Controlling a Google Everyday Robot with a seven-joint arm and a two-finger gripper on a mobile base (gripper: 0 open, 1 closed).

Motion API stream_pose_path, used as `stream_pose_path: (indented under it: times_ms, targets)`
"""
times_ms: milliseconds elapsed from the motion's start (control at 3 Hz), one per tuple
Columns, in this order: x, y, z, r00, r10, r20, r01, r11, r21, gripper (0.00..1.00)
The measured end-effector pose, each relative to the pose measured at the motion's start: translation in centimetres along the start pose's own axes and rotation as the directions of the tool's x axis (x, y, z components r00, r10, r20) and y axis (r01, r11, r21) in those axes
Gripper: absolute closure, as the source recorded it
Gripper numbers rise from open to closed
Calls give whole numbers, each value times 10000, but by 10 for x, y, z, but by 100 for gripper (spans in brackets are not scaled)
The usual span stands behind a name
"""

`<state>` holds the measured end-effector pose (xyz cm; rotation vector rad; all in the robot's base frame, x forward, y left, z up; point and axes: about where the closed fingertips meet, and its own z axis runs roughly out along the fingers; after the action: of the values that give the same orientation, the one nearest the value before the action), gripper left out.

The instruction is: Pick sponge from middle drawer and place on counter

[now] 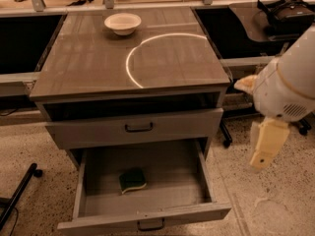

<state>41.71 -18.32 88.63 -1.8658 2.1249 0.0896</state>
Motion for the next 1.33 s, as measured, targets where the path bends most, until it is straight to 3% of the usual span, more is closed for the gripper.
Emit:
stream_pose_path:
  times_ms: [333,1000,1333]
  targets:
    - [5,21,43,9997,8,261,6,9986,-529,0]
    - [5,22,54,9982,287,526,-252,9975,-662,0]
    - [4,24,109,9825,1201,1425,-1070,9896,-965,0]
